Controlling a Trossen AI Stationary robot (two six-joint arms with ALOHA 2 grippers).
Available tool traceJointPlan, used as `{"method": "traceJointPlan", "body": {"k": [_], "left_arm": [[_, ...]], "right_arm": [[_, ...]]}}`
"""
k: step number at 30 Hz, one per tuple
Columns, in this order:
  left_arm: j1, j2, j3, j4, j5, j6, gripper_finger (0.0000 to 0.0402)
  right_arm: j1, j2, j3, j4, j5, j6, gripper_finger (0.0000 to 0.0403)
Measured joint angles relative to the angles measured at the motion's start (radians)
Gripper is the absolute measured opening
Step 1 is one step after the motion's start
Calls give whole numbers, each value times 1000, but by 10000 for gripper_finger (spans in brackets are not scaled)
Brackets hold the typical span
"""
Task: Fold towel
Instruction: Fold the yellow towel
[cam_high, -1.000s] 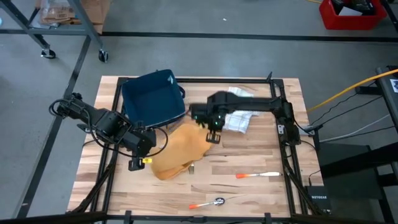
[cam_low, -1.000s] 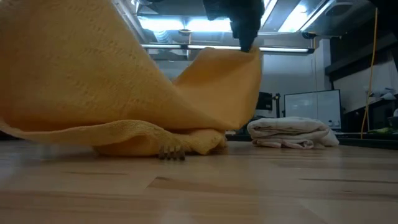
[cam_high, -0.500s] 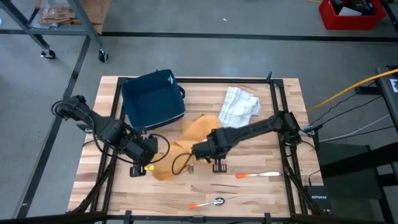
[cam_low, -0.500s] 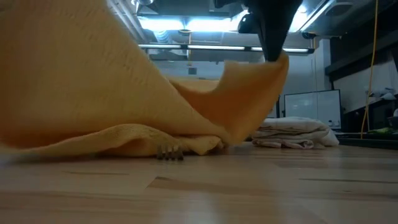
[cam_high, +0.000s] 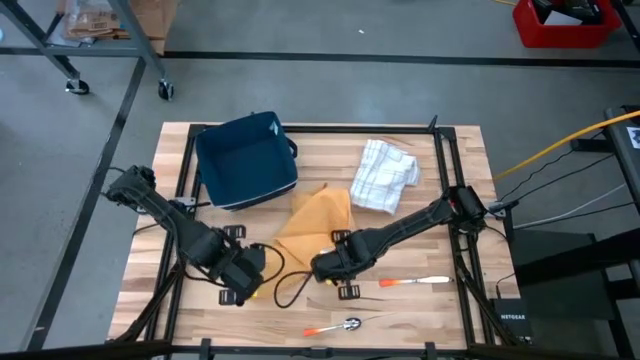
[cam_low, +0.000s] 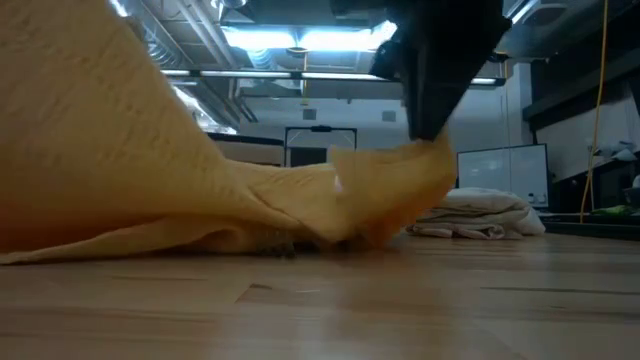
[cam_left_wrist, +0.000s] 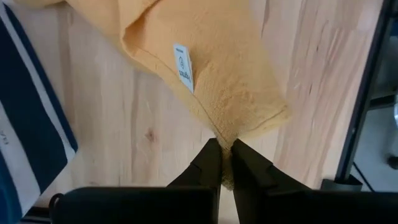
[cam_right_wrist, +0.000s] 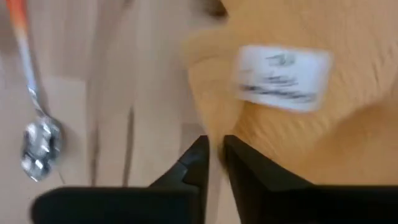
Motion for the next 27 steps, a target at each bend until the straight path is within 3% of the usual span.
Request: {"method": "traceJointPlan", "body": {"k": [9,14,27], "left_arm": [[-29,69,0,3,0,-2,14],[-31,76,0,26,-1,2,7],[-31,77,0,46,-5,6,8]], "right_arm": [[24,0,-3,148,42,-8,149],[24,0,-3,146,38,-43,188],[36,40,-3,109,-11,-117,206]]}}
